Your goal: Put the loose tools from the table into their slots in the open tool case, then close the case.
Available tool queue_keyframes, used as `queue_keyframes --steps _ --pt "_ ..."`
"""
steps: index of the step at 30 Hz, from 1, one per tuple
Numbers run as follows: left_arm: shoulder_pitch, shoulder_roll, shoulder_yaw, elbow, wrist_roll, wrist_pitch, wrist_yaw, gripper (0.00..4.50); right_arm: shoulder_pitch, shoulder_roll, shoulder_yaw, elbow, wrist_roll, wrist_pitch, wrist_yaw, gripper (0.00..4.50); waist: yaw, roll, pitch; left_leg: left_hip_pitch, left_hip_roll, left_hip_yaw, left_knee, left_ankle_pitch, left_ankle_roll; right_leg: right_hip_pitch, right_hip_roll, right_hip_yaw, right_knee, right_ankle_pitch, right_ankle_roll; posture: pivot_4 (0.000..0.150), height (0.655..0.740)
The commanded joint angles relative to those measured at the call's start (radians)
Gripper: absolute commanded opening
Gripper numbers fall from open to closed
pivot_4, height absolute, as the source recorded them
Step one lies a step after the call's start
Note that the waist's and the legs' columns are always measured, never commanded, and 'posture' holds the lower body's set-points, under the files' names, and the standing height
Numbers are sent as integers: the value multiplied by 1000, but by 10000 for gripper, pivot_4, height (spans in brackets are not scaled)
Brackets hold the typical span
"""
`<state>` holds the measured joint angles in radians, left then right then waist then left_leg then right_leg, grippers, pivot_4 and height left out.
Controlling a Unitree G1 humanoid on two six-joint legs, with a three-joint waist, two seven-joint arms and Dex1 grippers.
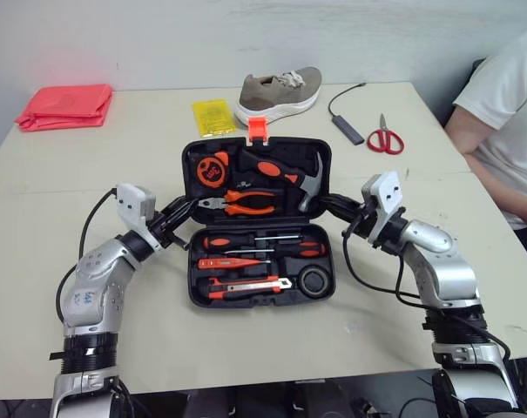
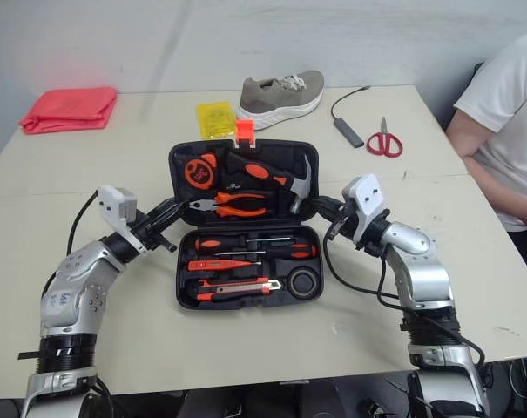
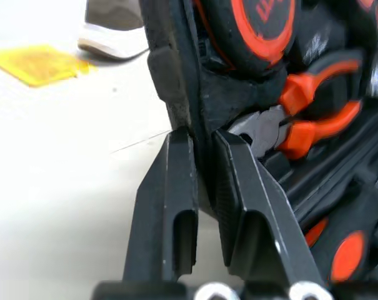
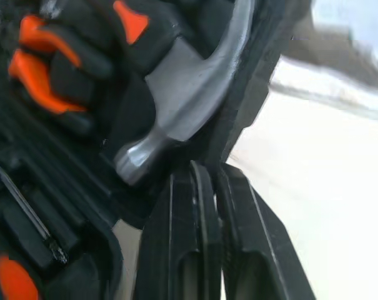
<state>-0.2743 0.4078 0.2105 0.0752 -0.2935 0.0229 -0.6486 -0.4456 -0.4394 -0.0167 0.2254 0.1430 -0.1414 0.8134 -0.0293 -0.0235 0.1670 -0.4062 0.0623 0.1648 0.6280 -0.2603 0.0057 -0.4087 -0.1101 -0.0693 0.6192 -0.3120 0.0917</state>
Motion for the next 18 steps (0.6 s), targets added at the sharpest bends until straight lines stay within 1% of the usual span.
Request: queue_keyframes --steps 1,2,4,6,8,9,11,12,13,14,15,16,17,18 --pt "2 23 14 49 98 -266 27 16 10 -54 45 113 -136 -374 -12 0 0 0 0 0 0 1 0 2 4 0 0 0 0 0 0 1500 7400" --pt "6 25 12 68 105 -298 28 16 9 -63 56 149 -156 -452 -21 0 0 0 0 0 0 1 0 2 5 0 -1 1 0 0 0 1500 7400" --pt "54 54 -5 97 175 -401 31 16 34 -94 65 226 -250 -610 -112 0 -1 0 0 1 0 1 1 2 5 0 -3 1 0 0 0 1500 7400" --pt "93 73 -15 105 209 -477 33 16 47 -110 68 272 -320 -702 -199 0 -2 0 0 2 0 1 1 2 5 1 -4 2 0 0 0 1500 7400" --pt "130 96 -28 93 225 -537 19 9221 55 -132 78 309 -384 -776 -262 0 -2 1 0 3 0 2 1 1 5 1 -4 2 0 0 0 1500 7400" --pt "146 105 -28 88 226 -547 18 12756 57 -141 84 323 -402 -795 -285 0 -1 1 -1 4 0 2 1 -1 2 1 -4 3 1 0 0 1500 7400" --pt "189 126 -12 73 221 -557 26 21459 70 -157 93 329 -391 -801 -297 0 0 2 -1 4 0 2 1 -2 0 2 -5 3 1 0 0 1500 7400" --pt "217 141 3 61 209 -544 27 26279 81 -168 109 324 -350 -788 -258 3898 1 2 -1 4 0 2 1 -2 1 2 -5 3 1 0 0 1500 7400" --pt "260 164 35 44 182 -509 23 30780 92 -185 103 317 -345 -797 -268 8118 1 1 -1 4 0 1 1 -2 1 2 -5 3 1 0 0 1500 7400" --pt "304 190 67 29 143 -474 3 35456 106 -205 96 306 -338 -796 -269 12446 1 0 -1 4 0 1 1 -3 2 3 -6 3 1 0 0 1500 7400" --pt "346 218 101 13 97 -430 -23 39136 122 -230 90 295 -328 -794 -261 16996 -2 0 -1 5 1 1 1 -4 3 3 -6 3 0 0 0 1500 7400" --pt "387 243 134 -8 28 -356 -57 39300 140 -258 84 289 -314 -787 -246 22666 -4 0 -1 5 2 0 1 -4 3 3 -6 4 0 0 -1 1500 7400" --pt "415 259 154 -25 -21 -303 -80 39300 154 -276 85 281 -300 -778 -231 26914 -6 0 -1 4 2 0 1 -4 3 3 -5 4 0 -1 -1 1500 7400" --pt "440 278 176 -42 -72 -250 -105 39300 170 -297 81 273 -279 -770 -214 32401 -8 1 0 5 2 0 1 -4 3 3 -6 5 0 -1 -2 1500 7400"
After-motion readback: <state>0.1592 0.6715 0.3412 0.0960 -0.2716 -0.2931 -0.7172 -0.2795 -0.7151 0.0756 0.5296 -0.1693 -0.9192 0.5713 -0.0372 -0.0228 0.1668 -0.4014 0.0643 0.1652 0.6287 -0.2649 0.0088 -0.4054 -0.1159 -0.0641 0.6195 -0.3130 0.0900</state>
